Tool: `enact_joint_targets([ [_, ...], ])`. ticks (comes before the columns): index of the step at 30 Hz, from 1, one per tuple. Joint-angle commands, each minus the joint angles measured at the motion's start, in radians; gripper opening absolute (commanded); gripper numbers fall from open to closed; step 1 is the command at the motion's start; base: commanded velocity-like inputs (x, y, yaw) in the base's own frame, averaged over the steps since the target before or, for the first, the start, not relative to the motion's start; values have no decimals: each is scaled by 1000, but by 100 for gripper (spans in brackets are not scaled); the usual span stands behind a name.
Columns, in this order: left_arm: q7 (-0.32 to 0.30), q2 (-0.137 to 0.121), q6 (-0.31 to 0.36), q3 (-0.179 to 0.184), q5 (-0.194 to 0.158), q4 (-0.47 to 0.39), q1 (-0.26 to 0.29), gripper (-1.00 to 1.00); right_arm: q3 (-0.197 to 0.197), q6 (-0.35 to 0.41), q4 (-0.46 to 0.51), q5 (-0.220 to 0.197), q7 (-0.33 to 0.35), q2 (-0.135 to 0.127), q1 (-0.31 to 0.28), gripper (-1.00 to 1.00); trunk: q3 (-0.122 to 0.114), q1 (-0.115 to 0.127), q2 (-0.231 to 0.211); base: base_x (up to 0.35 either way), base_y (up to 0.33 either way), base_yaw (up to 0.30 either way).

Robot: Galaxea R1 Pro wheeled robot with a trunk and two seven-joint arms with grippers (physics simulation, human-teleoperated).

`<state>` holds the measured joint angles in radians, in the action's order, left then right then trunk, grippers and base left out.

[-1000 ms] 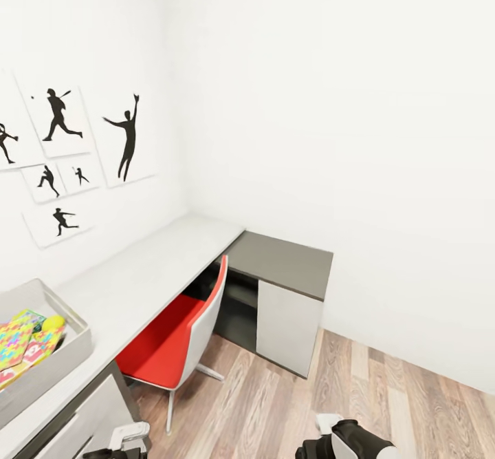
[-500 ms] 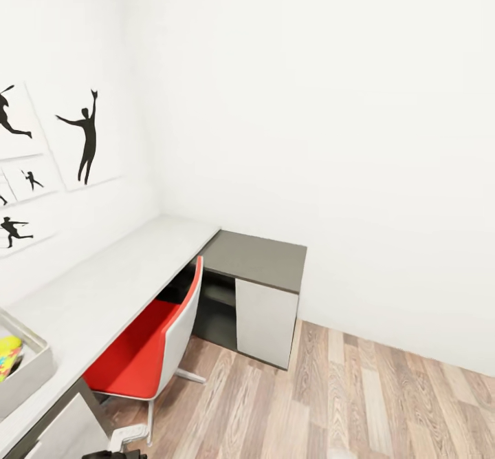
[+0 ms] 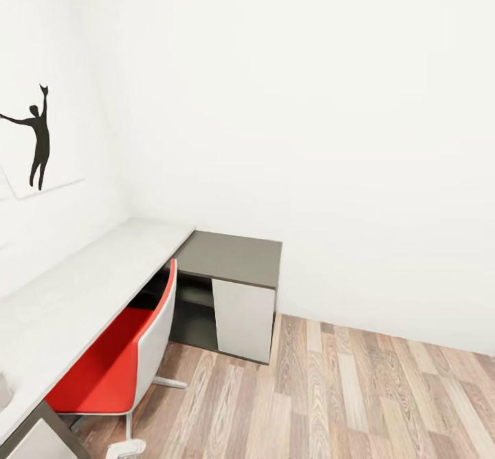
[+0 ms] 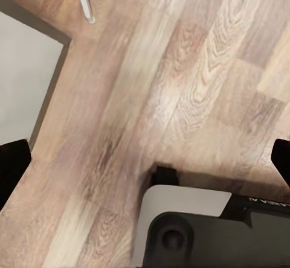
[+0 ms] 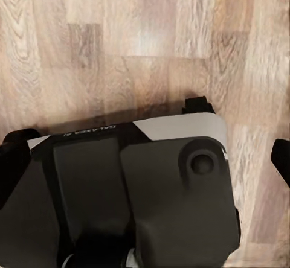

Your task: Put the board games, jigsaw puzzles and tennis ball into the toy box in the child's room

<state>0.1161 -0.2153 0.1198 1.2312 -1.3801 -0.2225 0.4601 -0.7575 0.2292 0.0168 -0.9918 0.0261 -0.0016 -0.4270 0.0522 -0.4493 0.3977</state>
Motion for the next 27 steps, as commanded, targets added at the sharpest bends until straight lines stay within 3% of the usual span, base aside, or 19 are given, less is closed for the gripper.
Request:
enact_joint_targets([
  [1,9,-2,1,9,17,-5,-2,100,-8,-7,0,-16,-26,-2,12,100,3,-1,2,0,0,-258],
  [4,9,-1,-24,13,81,-4,-8,100,-8,-33,0,-27,-76,-11,39,100,4,-1,2,0,0,-258],
  [8,10,0,-65,15,127,-3,-22,100,-8,-53,0,-31,-99,-17,65,100,7,-1,2,0,0,-258],
  [27,11,-1,-83,16,145,-3,-120,100,-9,-124,0,-30,-117,-20,182,100,19,-1,2,0,0,-258],
])
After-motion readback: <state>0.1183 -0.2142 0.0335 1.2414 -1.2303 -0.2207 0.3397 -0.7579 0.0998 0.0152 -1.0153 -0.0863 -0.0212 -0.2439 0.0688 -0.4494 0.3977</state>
